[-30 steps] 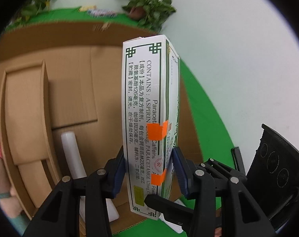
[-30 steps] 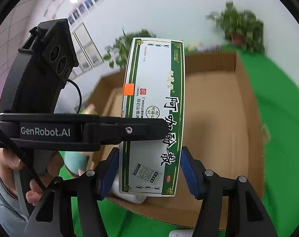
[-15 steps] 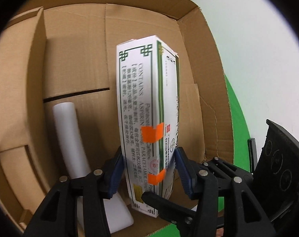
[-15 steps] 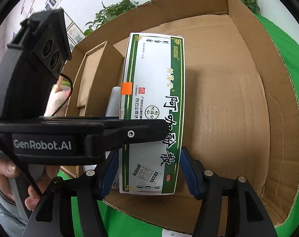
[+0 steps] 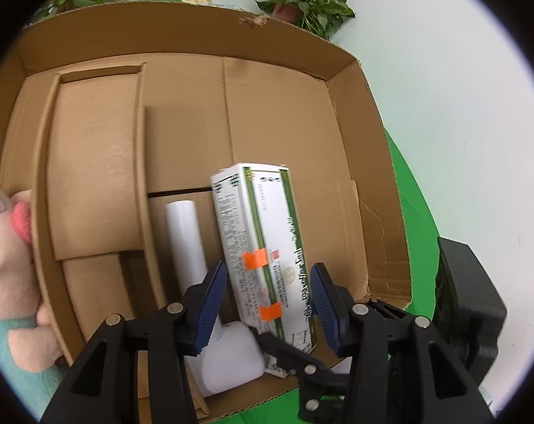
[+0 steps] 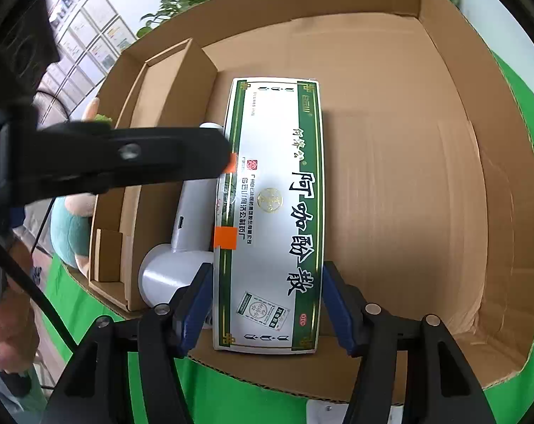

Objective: Organize objects
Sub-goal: 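Lower the medicine box beside the hair dryer and open the right gripper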

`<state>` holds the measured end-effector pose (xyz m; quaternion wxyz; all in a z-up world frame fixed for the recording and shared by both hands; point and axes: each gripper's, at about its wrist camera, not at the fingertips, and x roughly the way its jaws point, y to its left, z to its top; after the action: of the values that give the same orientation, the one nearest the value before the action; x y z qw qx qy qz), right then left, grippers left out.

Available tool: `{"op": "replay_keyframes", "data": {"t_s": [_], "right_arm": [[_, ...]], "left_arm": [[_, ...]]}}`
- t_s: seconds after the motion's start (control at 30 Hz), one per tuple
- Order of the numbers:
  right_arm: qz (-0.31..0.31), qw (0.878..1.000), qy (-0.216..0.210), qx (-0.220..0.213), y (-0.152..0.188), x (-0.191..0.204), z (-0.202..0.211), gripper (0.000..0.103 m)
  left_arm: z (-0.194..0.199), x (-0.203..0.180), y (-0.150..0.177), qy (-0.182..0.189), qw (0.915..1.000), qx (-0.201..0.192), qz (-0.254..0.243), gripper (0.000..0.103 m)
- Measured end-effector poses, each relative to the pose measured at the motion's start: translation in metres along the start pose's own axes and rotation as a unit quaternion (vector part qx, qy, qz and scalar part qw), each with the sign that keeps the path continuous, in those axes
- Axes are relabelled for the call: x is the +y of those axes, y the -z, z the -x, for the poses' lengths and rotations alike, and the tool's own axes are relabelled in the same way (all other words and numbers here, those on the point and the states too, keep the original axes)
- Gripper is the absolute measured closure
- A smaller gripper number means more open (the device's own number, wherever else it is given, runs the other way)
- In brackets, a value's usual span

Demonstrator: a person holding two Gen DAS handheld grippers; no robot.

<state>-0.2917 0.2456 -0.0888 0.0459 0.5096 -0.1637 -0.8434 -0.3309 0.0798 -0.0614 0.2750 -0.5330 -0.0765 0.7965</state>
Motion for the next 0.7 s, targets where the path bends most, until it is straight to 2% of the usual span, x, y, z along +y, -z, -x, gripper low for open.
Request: {"op": "replay_keyframes", "data": {"t_s": [0.07,0.17,0.33,0.37,0.4,0.5,0.53,0.63,0.67,0.7], "right_arm": [[-0.013,1.0,-0.007,0.005,-0.002,-0.002,0.0,0.042],[-0.035,0.999,-0.025,0.01,-0.005,-0.008,0.001,0.041],[-0.036,0.999,-0.037,0.003,-0.008,-0.012,0.008,0.041],[-0.032,0.999,-0.033,0.003,-0.009,-0.013,0.009,0.042],[-0.031,0.999,-0.029,0.003,-0.01,-0.013,0.008,0.048],[-0.028,0.999,-0.019,0.006,0.024,-0.018,0.009,0.052],[-0.028,0.999,-0.017,0.008,0.023,-0.018,0.008,0.052],[-0.033,0.999,-0.018,0.005,0.02,-0.019,0.007,0.052],[-0.034,0.999,-0.014,0.002,0.018,-0.018,0.007,0.049],[-0.034,0.999,-0.006,-0.002,0.018,-0.017,0.006,0.042]], "left_arm": [[0.005,0.003,0.005,-0.001,1.0,-0.006,0.001,0.056],[0.003,0.017,-0.01,0.003,0.9999,-0.014,0.009,0.056],[0.009,0.026,-0.005,0.007,0.9993,-0.034,0.016,0.056],[0.011,0.028,-0.003,0.007,0.9991,-0.036,0.021,0.056],[0.009,0.029,-0.005,0.007,0.999,-0.038,0.023,0.056],[0.013,0.03,0.001,0.007,0.9988,-0.044,0.022,0.056],[0.013,0.029,0.002,0.004,0.9987,-0.047,0.019,0.056],[0.02,0.025,0.007,-0.006,0.9977,-0.067,0.01,0.056],[0.026,0.023,0.01,-0.011,0.9969,-0.077,0.007,0.056],[0.034,0.02,0.013,-0.019,0.995,-0.098,0.0,0.056]]}}
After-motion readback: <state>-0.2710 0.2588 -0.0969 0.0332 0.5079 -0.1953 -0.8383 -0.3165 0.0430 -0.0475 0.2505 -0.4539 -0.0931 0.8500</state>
